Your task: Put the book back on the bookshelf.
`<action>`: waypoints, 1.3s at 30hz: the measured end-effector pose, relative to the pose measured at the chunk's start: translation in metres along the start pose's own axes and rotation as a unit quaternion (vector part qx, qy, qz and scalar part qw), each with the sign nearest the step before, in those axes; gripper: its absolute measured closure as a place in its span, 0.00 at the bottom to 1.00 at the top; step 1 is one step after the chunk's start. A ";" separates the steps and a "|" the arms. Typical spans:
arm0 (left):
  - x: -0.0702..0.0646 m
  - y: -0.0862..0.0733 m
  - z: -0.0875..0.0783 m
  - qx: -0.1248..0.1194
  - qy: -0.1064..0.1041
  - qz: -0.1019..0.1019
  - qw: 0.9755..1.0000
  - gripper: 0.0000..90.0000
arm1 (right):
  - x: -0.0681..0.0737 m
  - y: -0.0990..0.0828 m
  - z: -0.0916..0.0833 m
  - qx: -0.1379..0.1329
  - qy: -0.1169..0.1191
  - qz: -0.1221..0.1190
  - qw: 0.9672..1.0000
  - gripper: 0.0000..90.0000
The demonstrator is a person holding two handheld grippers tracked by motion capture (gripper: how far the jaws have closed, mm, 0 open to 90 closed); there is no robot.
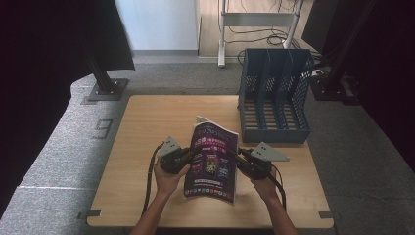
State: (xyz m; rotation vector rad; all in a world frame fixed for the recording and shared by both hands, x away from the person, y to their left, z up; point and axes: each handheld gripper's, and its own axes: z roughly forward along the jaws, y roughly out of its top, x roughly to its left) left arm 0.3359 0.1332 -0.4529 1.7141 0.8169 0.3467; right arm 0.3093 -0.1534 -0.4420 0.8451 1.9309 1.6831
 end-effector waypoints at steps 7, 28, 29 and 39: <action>-0.005 0.010 0.006 0.001 0.003 0.017 1.000 0.95 | -0.005 0.000 -0.005 -0.014 -0.005 0.002 1.000 0.86; 0.003 0.002 0.001 -0.003 -0.002 0.002 1.000 0.83 | -0.001 -0.002 -0.005 -0.015 0.004 -0.008 1.000 0.87; 0.004 0.002 0.001 -0.003 -0.003 0.001 1.000 0.84 | -0.001 -0.002 -0.005 -0.015 0.004 -0.008 1.000 0.87; 0.006 0.011 0.004 -0.010 -0.009 0.009 1.000 0.95 | 0.001 0.002 -0.002 -0.015 -0.001 -0.024 1.000 0.87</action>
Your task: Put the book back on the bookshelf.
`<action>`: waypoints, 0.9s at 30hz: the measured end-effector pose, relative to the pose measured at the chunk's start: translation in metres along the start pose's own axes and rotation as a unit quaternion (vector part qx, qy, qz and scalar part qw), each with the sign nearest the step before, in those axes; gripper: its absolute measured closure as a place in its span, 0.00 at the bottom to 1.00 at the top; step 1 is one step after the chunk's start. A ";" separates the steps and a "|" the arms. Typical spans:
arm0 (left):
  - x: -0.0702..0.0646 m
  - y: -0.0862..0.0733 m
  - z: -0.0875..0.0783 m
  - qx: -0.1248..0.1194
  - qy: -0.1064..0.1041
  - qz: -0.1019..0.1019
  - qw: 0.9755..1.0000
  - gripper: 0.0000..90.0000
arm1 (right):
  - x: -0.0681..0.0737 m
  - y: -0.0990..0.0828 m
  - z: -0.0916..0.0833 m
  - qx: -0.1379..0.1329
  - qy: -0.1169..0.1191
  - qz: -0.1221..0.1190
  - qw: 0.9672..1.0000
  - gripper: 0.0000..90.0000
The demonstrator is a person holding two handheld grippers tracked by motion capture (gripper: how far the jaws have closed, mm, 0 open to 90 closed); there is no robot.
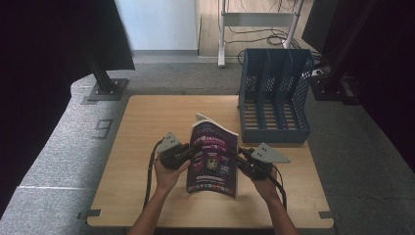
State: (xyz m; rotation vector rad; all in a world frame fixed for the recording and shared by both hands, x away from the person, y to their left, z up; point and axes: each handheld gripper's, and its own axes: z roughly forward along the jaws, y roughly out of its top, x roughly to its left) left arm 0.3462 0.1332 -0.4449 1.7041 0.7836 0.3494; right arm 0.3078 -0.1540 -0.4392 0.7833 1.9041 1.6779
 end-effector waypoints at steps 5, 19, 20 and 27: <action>0.004 0.007 0.005 -0.006 0.000 0.013 1.000 0.95 | -0.005 0.003 0.002 -0.009 -0.006 -0.009 1.000 0.87; 0.002 0.007 -0.001 -0.014 0.017 0.031 0.999 0.74 | -0.005 -0.001 -0.003 -0.025 0.006 -0.003 1.000 0.90; 0.002 0.007 -0.001 -0.014 0.017 0.031 0.999 0.69 | -0.005 -0.001 -0.003 -0.025 0.006 -0.003 1.000 0.90; 0.003 0.006 0.006 0.001 0.026 0.028 0.999 0.42 | -0.001 -0.001 -0.008 -0.023 0.021 -0.005 1.000 0.90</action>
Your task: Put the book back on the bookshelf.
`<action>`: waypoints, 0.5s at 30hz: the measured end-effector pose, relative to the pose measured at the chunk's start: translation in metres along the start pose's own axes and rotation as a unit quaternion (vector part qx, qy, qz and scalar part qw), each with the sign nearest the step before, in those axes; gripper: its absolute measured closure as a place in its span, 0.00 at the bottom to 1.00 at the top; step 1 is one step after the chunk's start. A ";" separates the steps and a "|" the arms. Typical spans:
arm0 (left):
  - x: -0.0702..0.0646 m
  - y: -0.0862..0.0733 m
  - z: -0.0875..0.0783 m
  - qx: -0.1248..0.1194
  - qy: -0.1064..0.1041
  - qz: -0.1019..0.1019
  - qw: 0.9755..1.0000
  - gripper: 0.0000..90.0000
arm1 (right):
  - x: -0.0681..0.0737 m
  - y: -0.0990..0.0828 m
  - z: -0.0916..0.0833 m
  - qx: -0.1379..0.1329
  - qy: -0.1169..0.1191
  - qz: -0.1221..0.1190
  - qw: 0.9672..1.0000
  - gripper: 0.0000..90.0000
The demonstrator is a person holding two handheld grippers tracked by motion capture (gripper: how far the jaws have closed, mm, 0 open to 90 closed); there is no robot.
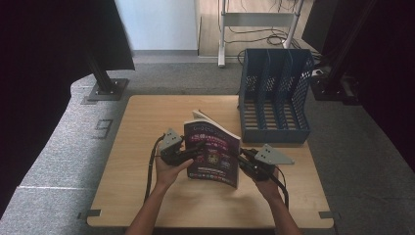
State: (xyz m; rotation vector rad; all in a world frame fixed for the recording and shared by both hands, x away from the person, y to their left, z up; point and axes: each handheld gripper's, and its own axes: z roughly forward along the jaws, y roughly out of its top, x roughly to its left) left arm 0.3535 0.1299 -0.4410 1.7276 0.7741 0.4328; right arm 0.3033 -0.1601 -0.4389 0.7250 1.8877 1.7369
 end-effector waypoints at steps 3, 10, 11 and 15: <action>0.001 0.001 0.002 0.007 -0.008 -0.011 1.000 0.30 | 0.005 0.000 -0.002 0.003 0.007 -0.012 1.000 0.90; 0.002 0.004 0.000 0.003 -0.010 -0.013 1.000 0.21 | 0.009 0.000 -0.004 0.008 0.013 -0.016 1.000 0.90; 0.003 0.005 -0.001 0.003 -0.012 -0.014 1.000 0.21 | 0.009 0.000 -0.004 0.009 0.014 -0.018 1.000 0.90; 0.005 0.004 0.000 0.010 -0.014 -0.020 1.000 0.16 | 0.010 0.000 -0.004 0.010 0.017 -0.021 1.000 0.90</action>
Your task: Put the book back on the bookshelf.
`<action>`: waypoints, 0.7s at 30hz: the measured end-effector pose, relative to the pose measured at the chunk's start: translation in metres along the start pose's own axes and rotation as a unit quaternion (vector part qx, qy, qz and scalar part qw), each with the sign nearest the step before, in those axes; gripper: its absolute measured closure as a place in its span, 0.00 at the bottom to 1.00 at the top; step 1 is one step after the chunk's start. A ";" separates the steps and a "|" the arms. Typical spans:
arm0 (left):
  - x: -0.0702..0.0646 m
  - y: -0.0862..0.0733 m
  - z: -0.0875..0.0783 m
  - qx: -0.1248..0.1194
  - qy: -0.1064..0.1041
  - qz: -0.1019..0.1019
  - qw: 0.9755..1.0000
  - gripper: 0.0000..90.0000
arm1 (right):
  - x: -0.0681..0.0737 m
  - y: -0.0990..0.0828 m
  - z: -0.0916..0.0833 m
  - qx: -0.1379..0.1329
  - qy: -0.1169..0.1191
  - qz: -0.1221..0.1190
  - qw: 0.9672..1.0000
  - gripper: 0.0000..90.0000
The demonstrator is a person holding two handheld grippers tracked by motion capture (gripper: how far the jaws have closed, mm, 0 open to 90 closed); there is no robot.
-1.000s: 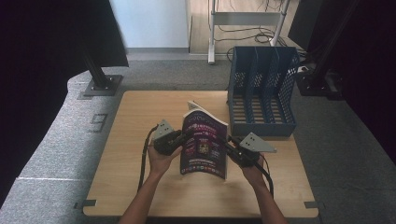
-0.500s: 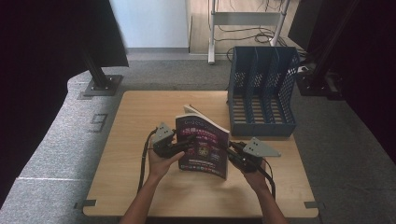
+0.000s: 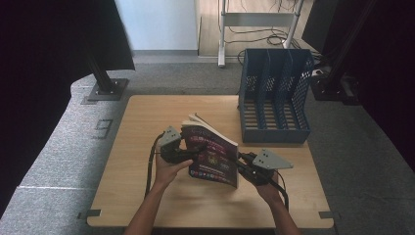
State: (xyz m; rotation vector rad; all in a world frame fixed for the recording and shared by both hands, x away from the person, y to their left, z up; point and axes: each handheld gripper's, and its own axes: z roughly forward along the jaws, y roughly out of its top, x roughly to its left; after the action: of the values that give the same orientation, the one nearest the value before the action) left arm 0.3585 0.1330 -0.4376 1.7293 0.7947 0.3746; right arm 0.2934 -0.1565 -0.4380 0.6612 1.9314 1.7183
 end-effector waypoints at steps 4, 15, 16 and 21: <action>0.002 -0.001 0.002 0.003 -0.012 -0.005 1.000 0.16 | 0.000 0.000 0.000 -0.001 0.002 0.000 1.000 0.90; 0.001 -0.001 0.002 0.004 -0.024 -0.002 1.000 0.17 | -0.003 -0.001 0.003 0.005 0.021 0.017 1.000 0.82; 0.001 -0.001 0.002 0.004 -0.024 -0.002 1.000 0.17 | -0.003 -0.001 0.003 0.005 0.021 0.017 1.000 0.82; 0.001 0.000 0.001 0.004 -0.025 0.000 1.000 0.19 | 0.001 -0.004 0.012 0.021 0.015 0.010 1.000 0.81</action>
State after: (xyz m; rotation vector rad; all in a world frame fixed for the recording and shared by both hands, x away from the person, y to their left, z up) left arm 0.3598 0.1325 -0.4384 1.7405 0.7610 0.3285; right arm 0.3003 -0.1471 -0.4430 0.6764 1.9930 1.7121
